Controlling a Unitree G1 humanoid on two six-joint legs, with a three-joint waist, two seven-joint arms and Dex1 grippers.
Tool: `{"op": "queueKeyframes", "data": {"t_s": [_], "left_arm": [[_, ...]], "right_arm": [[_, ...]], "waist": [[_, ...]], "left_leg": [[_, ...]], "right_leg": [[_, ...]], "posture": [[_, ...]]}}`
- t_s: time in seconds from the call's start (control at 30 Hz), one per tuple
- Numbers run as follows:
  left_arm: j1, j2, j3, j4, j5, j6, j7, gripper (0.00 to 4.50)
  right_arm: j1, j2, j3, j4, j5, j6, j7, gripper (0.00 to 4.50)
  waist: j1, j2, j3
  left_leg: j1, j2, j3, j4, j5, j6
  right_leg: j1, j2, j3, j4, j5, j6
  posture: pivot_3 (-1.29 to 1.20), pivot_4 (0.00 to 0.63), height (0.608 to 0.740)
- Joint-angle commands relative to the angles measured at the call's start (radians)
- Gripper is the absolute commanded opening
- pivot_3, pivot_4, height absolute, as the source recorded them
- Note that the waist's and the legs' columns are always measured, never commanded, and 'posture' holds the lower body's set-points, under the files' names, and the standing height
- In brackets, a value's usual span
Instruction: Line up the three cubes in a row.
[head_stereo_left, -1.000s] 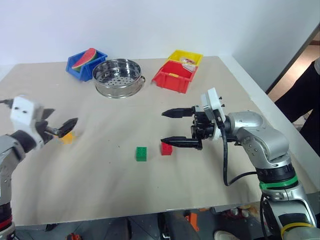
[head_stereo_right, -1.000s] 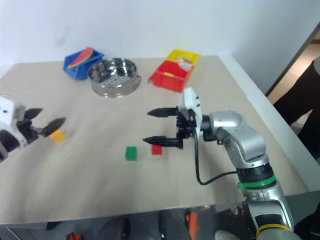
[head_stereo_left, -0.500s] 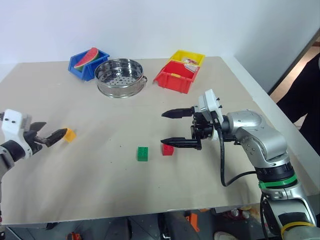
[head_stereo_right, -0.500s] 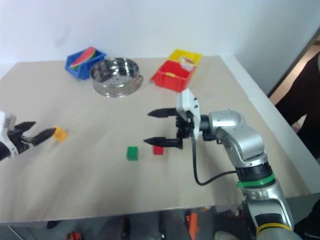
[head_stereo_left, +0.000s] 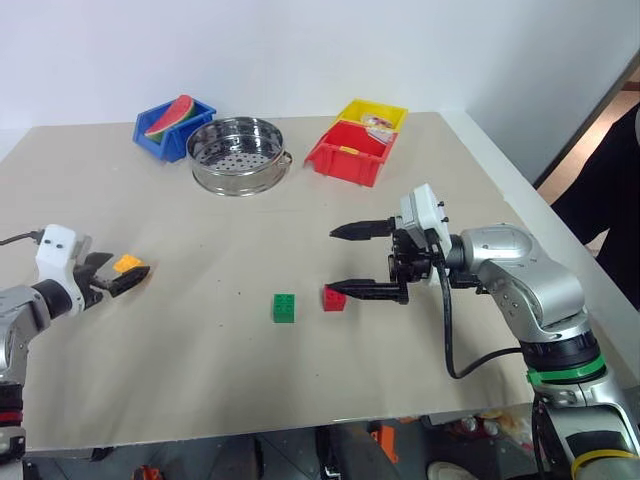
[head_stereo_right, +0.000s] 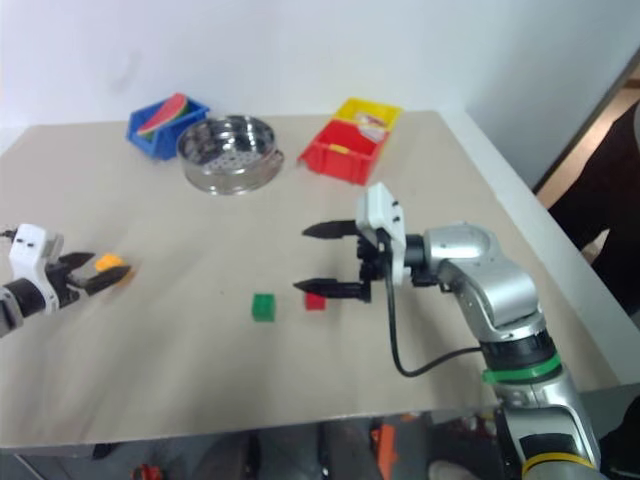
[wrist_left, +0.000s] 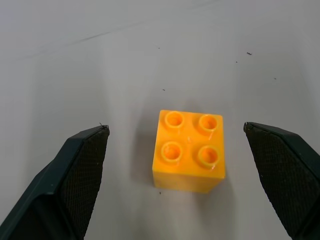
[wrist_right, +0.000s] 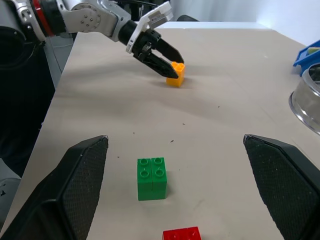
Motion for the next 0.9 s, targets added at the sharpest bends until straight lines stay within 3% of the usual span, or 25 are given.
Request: {"op": "queueKeyframes", "data": {"t_s": [0.03,0.13,0.37,0.57,0.77,0.9], "left_arm": [[-0.021,0.023,-0.021,0.030,0.013,-0.024,-0.027,4.46],[-0.030,0.018,-0.035,0.051,0.009,-0.028,-0.040,3.75],[-0.052,0.017,-0.051,0.082,0.021,-0.049,-0.039,1.35],[-0.052,0.047,-0.078,0.067,0.043,-0.101,-0.090,1.32],[0.007,0.064,-0.185,-0.226,-0.034,-0.157,-0.352,1.32],[0.003,0.051,-0.263,-0.310,-0.044,-0.176,-0.441,1.32]], "right_arm": [[0.002,-0.015,-0.033,-0.040,0.008,-0.011,-0.004,4.50],[0.006,-0.020,-0.035,-0.040,0.007,-0.014,-0.004,4.50],[0.013,-0.025,-0.036,-0.041,0.008,-0.016,-0.007,4.50],[0.010,-0.027,-0.035,-0.031,0.003,-0.028,-0.003,4.50],[-0.002,-0.035,-0.031,-0.010,0.007,-0.027,0.018,4.50],[-0.011,-0.037,-0.028,0.000,0.007,-0.024,0.030,4.50]], "waist": [[0.000,0.000,0.000],[0.000,0.000,0.000],[0.000,0.000,0.000],[0.000,0.000,0.000],[0.001,0.000,0.000],[0.000,0.000,0.000]], "left_leg": [[0.000,0.000,0.000,0.000,0.000,0.000],[0.000,0.000,0.000,0.000,0.000,0.000],[0.000,0.000,0.000,0.000,0.000,0.000],[0.000,0.000,0.000,0.000,0.000,0.000],[-0.001,-0.001,0.001,0.000,0.000,-0.001],[-0.001,-0.001,0.001,0.000,0.000,-0.001]], "right_leg": [[0.000,0.000,0.000,0.000,0.000,0.000],[0.000,0.000,0.000,0.000,0.000,0.000],[0.000,0.000,0.000,0.000,0.000,0.000],[0.000,0.000,0.000,0.000,0.000,0.000],[-0.001,-0.001,0.000,0.000,0.000,0.000],[0.000,-0.002,0.001,-0.001,0.000,0.000]], "posture": [[0.00,0.150,0.740],[0.00,0.150,0.740],[0.00,0.150,0.740],[0.00,0.150,0.740],[0.00,0.150,0.740],[0.00,0.150,0.740]]}}
